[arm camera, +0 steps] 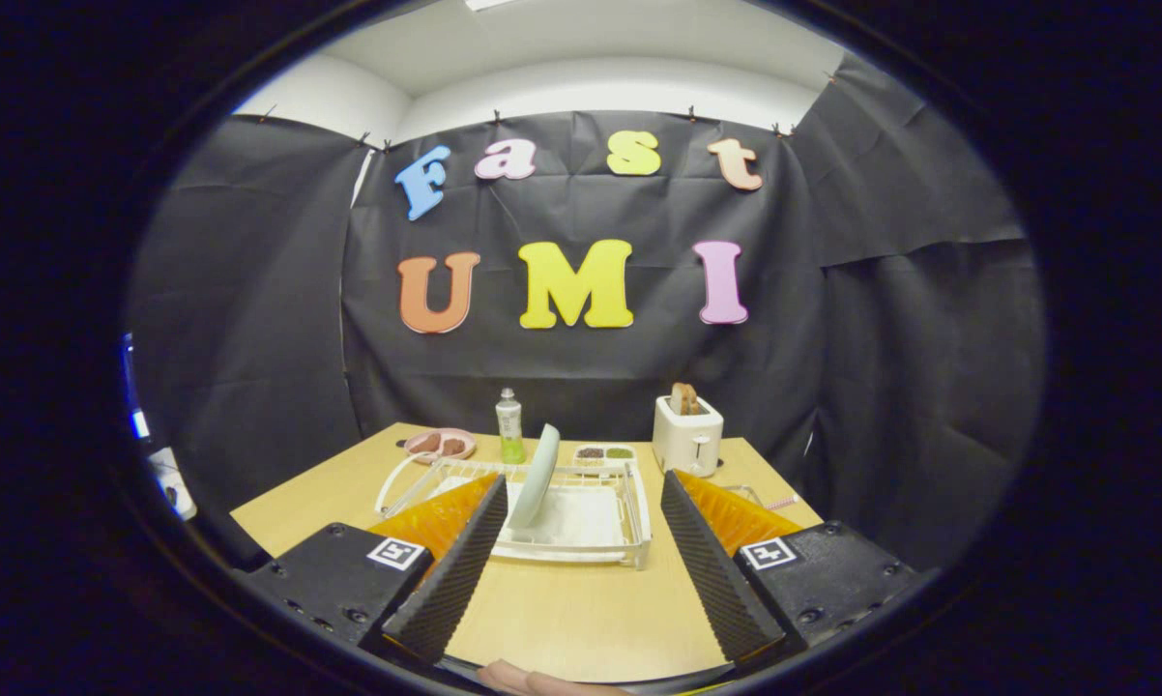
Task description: Take the plate from the dish rack, then take the spoon from the basket and place it into the plate.
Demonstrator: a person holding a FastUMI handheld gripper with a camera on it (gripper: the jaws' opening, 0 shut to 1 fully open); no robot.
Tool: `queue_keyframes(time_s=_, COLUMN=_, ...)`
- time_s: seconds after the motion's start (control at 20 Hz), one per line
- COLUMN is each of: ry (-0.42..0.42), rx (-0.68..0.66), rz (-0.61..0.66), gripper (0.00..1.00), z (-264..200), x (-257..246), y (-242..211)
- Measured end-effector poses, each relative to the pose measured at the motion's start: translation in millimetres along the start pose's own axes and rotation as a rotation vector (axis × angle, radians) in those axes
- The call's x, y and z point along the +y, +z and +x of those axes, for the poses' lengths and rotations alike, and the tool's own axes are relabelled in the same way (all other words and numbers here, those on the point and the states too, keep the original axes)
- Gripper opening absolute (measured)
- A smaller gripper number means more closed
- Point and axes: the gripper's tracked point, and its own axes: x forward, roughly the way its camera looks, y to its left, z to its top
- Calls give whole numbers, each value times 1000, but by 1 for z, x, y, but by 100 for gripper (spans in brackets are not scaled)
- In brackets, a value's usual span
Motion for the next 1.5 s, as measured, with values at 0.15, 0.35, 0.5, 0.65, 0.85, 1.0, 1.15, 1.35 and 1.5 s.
queue_keyframes(time_s=0.15, ry=-7, rx=58, rz=-31, gripper=100, z=28, x=10, y=9)
queue_keyframes(time_s=0.35, ry=4, rx=188, rz=-49, gripper=100, z=83, x=28, y=21)
queue_keyframes(time_s=0.5, ry=9, rx=314, rz=-65, gripper=100, z=127, x=42, y=30)
queue_keyframes(time_s=0.65, ry=-21, rx=445, rz=-78, gripper=100, z=178, x=52, y=34)
queue_keyframes(time_s=0.85, ry=-38, rx=709, rz=-137, gripper=97, z=229, x=65, y=10)
queue_keyframes(time_s=1.0, ry=-149, rx=771, rz=-197, gripper=88, z=268, x=49, y=9)
queue_keyframes(time_s=1.15, ry=-175, rx=804, rz=-230, gripper=72, z=293, x=56, y=9)
queue_keyframes(time_s=1.35, ry=-274, rx=869, rz=-256, gripper=40, z=308, x=54, y=7)
queue_keyframes(time_s=1.5, ry=-286, rx=912, rz=-320, gripper=20, z=308, x=60, y=9)
